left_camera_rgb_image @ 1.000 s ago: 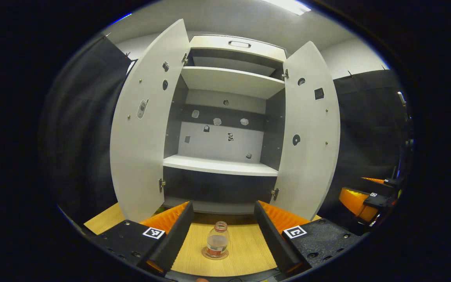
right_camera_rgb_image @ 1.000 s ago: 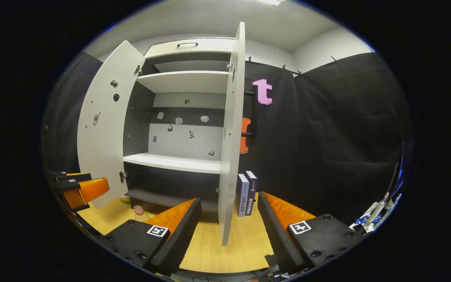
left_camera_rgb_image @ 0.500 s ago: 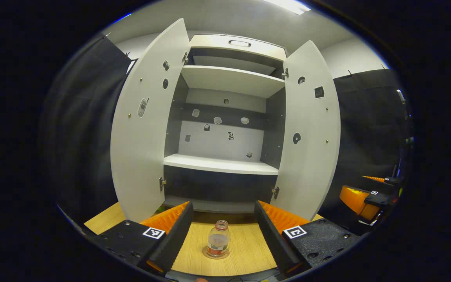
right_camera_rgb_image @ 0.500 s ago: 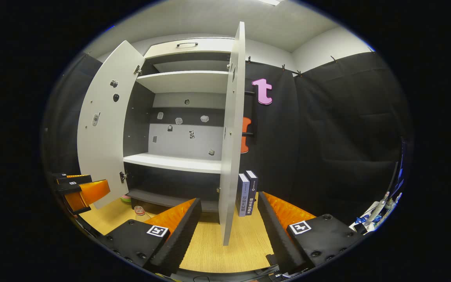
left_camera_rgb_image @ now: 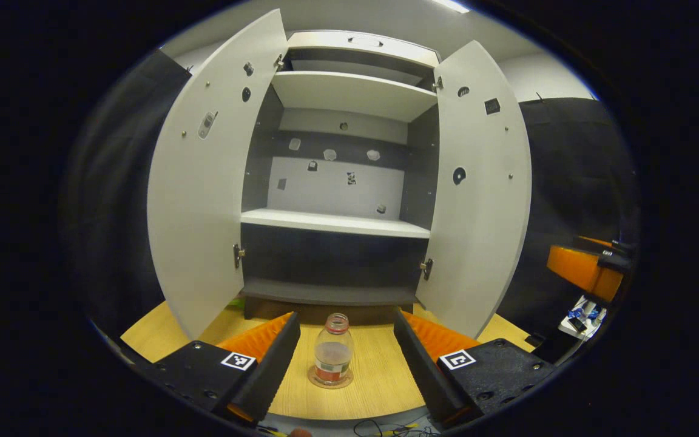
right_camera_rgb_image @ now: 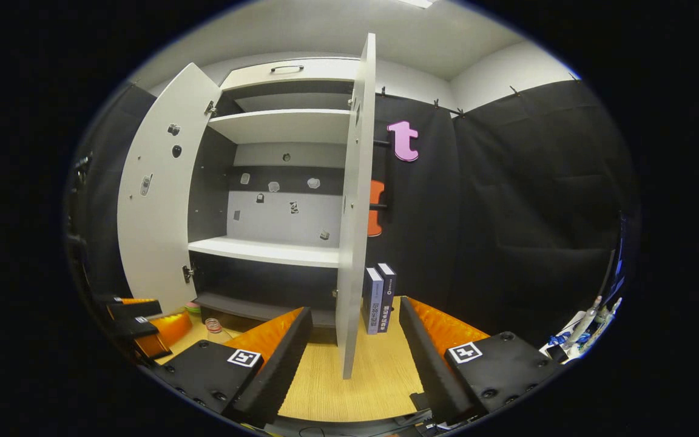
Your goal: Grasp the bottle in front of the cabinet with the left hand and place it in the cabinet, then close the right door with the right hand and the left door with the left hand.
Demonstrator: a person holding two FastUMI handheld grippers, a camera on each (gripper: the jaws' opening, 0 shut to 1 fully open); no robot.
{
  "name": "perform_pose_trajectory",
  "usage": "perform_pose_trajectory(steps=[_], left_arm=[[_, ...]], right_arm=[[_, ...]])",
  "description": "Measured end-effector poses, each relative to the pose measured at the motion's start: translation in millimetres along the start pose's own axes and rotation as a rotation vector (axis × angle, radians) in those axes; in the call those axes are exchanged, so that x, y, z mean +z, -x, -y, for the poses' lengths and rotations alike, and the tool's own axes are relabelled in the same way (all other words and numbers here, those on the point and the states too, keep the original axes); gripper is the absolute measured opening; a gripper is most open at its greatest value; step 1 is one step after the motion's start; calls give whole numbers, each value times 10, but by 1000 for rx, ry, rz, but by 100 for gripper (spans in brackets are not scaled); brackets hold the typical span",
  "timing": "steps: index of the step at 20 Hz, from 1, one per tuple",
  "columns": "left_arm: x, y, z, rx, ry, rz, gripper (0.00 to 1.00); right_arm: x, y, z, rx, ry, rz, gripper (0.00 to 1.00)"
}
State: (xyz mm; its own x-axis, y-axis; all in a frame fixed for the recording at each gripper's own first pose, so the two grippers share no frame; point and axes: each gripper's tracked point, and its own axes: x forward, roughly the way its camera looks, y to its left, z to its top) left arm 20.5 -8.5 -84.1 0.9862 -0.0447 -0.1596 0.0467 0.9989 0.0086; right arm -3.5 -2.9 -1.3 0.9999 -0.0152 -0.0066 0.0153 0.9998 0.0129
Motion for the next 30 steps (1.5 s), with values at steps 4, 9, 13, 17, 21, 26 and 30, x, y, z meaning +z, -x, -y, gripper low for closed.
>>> perform_pose_trajectory(steps=[4, 9, 13, 17, 21, 26, 30], left_arm=[[-526, -218, -26, -7, -8, -99, 95], [-1336, -514, -290, 45, 36, -252, 95], [-1705, -661, -411, 78, 33, -312, 96], [-1759, -833, -377, 54, 6, -310, 96], [-1773, -1034, -338, 48, -16, -313, 95], [-1682, -1152, -180, 2, -13, -317, 84], [-1386, -1116, -59, -33, -6, -280, 75]], right_arm=[[0, 27, 64, -10, -6, 4, 96], [2, 83, 201, -38, 4, 8, 96], [-9, 135, 321, -65, 14, -4, 96], [-38, 152, 401, -87, 15, -25, 96], [-60, 140, 442, -100, 14, -39, 96], [-62, 118, 479, -110, 14, -44, 96], [-64, 63, 461, -100, 16, -48, 96]])
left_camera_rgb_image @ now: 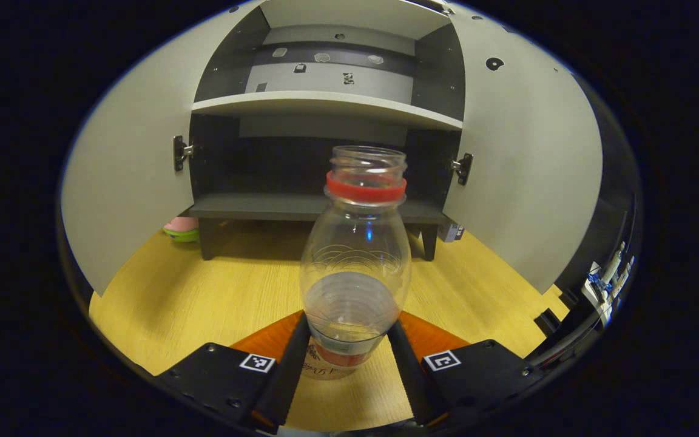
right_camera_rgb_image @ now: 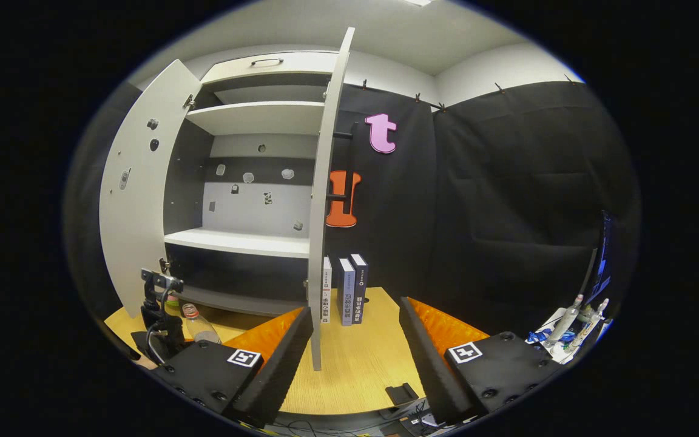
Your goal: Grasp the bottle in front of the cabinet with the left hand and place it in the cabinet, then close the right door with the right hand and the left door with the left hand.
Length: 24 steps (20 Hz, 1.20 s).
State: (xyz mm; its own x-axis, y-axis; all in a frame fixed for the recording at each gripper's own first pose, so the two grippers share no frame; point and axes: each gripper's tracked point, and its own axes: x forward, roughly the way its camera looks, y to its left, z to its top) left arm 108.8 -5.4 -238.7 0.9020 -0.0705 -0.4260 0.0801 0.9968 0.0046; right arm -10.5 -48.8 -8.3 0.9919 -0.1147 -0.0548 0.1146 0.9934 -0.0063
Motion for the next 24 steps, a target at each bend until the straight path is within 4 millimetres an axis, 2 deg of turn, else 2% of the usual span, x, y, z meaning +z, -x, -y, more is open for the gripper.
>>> perform_pose_trajectory(steps=[1, 2, 3, 4, 6, 7, 8, 15, 20, 24], left_arm=[[105, 30, 29, -8, -1, 14, 75], [213, 74, 54, -16, -3, 27, 75], [335, 112, 75, -24, -5, 40, 75], [462, 140, 91, -30, -6, 53, 75], [762, 236, 97, -40, 0, 86, 75], [942, 279, 106, -44, 7, 108, 75], [1123, 317, 114, -49, 14, 129, 74], [2412, 615, 104, -78, 26, 278, 74], [3234, 556, 44, -67, -1, 363, 74], [3635, 322, 25, -63, -42, 375, 74]], right_arm=[[2, -18, -16, 4, 0, 1, 96], [11, -34, -29, 6, 0, 4, 90], [13, -45, -35, 9, -1, 6, 90], [10, -64, -41, 10, -1, 8, 96], [-15, -67, -59, 13, -8, 8, 96], [-36, -72, -72, 16, -14, 5, 96], [-47, -72, -69, 18, -21, 2, 90], [-21, -38, -32, 12, -26, 14, 90], [2, 43, 86, -11, -30, 20, 90], [-24, 89, 185, -40, -37, 17, 90]])
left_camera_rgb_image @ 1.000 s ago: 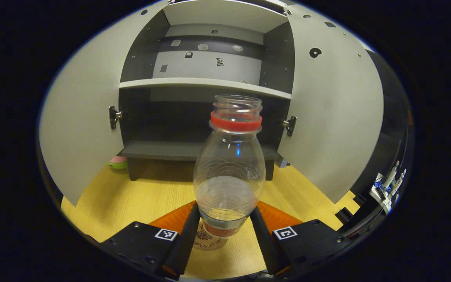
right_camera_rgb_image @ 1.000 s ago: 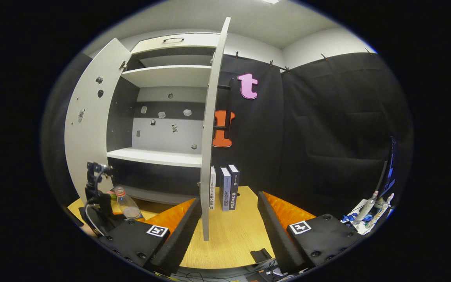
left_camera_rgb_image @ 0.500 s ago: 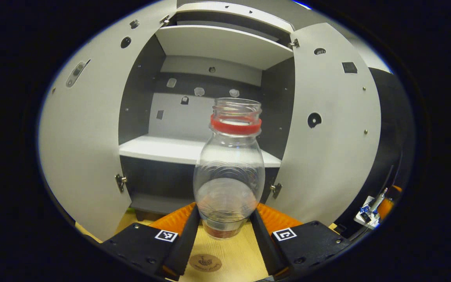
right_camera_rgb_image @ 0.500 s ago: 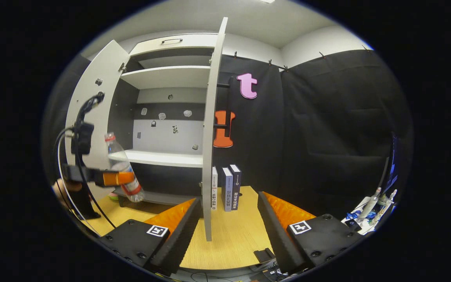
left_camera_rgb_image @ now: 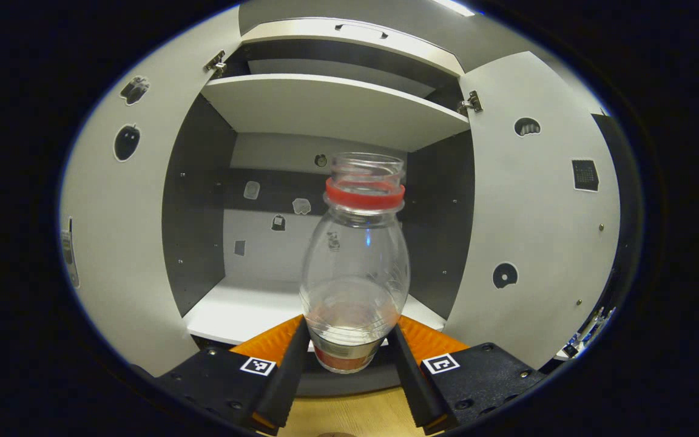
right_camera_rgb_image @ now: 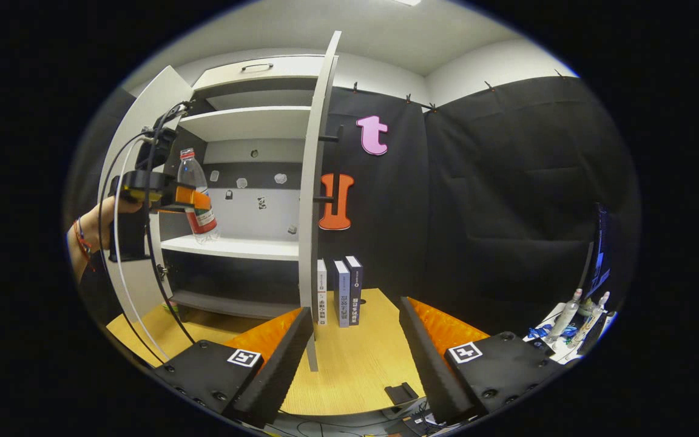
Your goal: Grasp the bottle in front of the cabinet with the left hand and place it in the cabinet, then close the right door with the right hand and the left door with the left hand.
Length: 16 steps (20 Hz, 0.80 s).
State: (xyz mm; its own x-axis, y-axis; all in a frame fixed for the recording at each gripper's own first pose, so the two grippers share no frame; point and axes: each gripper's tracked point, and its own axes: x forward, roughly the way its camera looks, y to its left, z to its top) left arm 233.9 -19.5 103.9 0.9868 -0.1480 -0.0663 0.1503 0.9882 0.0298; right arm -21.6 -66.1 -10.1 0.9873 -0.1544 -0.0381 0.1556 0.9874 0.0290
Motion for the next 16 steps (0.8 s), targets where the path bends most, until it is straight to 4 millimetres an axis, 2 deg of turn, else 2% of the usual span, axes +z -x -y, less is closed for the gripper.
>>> perform_pose_trajectory(steps=[3, 5, 6, 7, 11, 12, 14, 15, 16], left_arm=[[21, -361, -13, -16, 9, -50, 74], [-44, -594, -19, -27, 20, -109, 74], [-83, -701, -18, -32, 25, -139, 74], [-100, -791, -31, -33, 20, -163, 74], [-213, -1019, -4, -18, -17, -218, 74], [-280, -1076, 16, -26, -8, -237, 74], [-411, -1195, 18, -27, 18, -271, 74], [-454, -1216, 24, -17, 26, -284, 75], [-429, -1263, 25, -2, 28, -265, 76]], right_arm=[[16, 27, 104, -30, -12, 3, 90], [17, 48, 177, -51, -16, 5, 90], [13, 50, 214, -61, -18, 4, 96], [7, 54, 234, -68, -19, 1, 96], [-29, 48, 327, -95, -8, -13, 96], [-34, 42, 350, -98, -7, -17, 90], [-42, 9, 382, -102, -3, -24, 90], [-36, -14, 399, -102, 2, -25, 96], [-38, -25, 422, -103, 9, -26, 96]])
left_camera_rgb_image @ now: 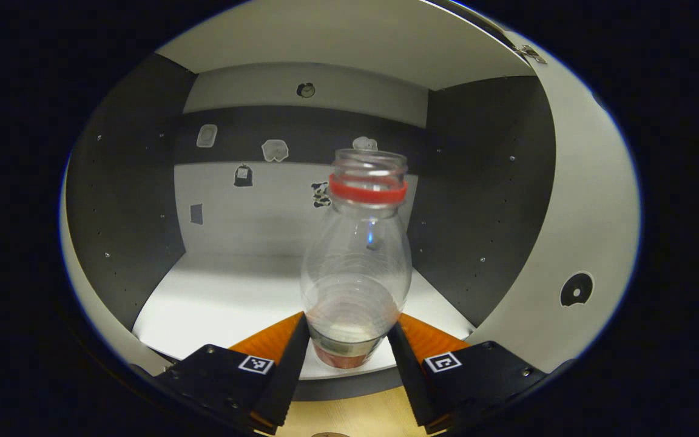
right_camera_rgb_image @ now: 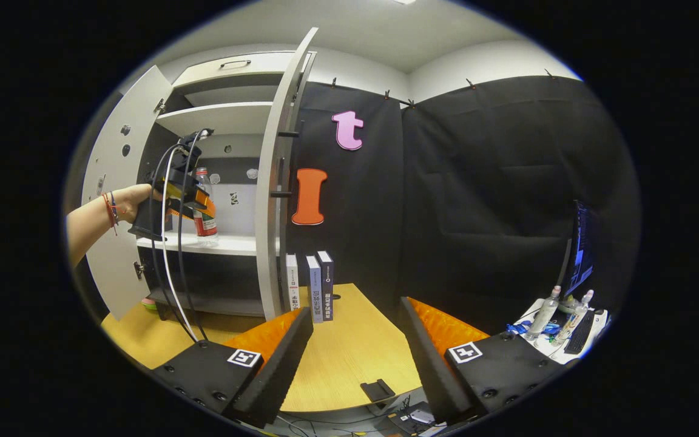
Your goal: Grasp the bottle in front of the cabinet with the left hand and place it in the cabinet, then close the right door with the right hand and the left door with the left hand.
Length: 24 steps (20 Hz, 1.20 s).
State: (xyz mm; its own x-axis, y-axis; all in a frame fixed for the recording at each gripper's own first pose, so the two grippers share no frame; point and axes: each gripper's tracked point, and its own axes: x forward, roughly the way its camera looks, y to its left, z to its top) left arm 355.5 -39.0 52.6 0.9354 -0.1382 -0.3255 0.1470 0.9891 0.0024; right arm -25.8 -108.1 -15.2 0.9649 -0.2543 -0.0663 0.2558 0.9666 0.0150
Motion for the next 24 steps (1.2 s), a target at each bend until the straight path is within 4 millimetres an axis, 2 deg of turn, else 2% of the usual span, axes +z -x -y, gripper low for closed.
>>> perform_pose_trajectory(steps=[1, 3, 4, 7, 8, 11, 16, 20, 22, 24], left_arm=[[10, -9, 20, 3, 2, 5, 76], [-5, -35, 43, 7, 3, 2, 77], [-22, -45, 36, 19, 0, -2, 79], [-58, -37, -39, 66, -10, -2, 88], [-57, -22, -58, 77, -15, 4, 94], [-80, 62, -59, 109, -41, 20, 95], [-116, 339, -8, 147, -76, 60, 95], [-190, 635, 38, 176, -38, 74, 95], [-199, 872, 100, 180, -8, 105, 95], [-235, 1212, 140, 196, 13, 137, 95]], right_arm=[[-1, -11, 26, 0, 5, -2, 90], [-25, -52, 29, 10, 5, -10, 90], [-34, -67, 40, 14, 0, -14, 96], [-69, -135, 74, 26, -13, -24, 96], [-66, -169, 74, 34, -13, -24, 96], [-41, -252, 85, 62, -5, -19, 96], [-51, -424, -11, 144, -1, -26, 96], [-2, -540, -59, 214, 12, -13, 96], [10, -598, -93, 254, 22, -6, 96], [29, -659, -139, 297, 30, 0, 96]])
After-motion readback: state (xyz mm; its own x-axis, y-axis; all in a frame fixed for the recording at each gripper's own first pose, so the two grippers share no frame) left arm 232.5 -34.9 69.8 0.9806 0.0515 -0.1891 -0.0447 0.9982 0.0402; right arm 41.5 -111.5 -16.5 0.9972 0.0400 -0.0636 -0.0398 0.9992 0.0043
